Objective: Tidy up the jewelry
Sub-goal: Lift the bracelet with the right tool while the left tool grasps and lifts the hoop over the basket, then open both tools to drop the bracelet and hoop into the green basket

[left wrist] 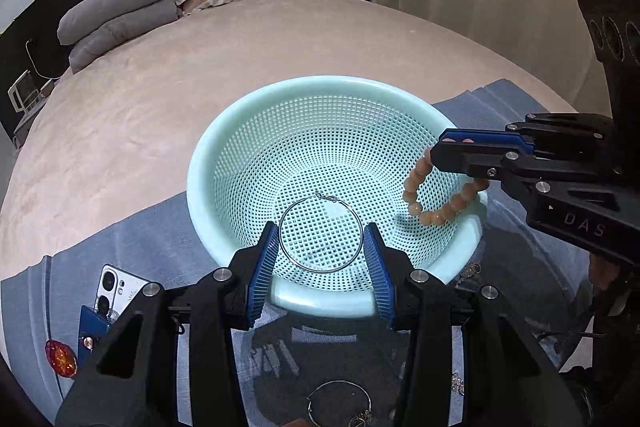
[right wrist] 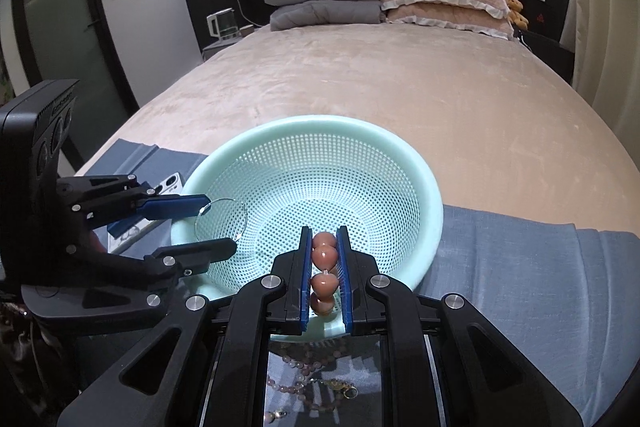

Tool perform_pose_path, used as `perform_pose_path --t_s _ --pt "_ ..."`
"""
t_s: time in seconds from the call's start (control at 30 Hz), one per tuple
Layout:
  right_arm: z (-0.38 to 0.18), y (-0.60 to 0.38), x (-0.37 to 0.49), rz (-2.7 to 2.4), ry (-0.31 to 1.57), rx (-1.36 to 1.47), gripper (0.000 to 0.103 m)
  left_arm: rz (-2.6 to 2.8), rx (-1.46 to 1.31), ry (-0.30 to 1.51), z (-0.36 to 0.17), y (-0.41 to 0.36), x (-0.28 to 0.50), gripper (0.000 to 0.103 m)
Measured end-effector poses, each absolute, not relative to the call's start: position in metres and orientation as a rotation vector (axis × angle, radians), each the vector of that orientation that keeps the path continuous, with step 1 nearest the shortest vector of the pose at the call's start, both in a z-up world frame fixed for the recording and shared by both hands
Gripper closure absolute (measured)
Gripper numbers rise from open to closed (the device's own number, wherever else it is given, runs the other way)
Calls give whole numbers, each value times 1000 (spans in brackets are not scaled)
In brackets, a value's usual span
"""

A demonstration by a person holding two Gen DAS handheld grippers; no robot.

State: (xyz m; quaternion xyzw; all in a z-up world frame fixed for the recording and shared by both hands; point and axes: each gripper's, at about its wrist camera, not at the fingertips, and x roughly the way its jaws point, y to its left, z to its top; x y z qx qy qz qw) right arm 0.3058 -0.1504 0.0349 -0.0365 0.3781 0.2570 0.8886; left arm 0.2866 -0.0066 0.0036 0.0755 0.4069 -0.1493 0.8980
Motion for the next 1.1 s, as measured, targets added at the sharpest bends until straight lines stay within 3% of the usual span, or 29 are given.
perform_pose_path --t_s 0.3,0.37,0.4,0.43,0.5,1.1 --pt "32 -161 305 503 787 -67 89 -307 173 841 3 -6 282 53" --pt "35 -167 305 468 769 -45 67 -314 165 824 6 -4 279 27" --pt "38 -171 305 448 759 -37 44 -309 164 812 8 -3 277 20" --pt "40 -174 305 431 747 -33 29 -302 167 802 10 -2 276 10" --pt "43 -182 304 405 729 -22 14 -281 188 780 13 0 271 6" --pt "33 -221 288 314 762 18 15 -233 160 846 2 38 251 6"
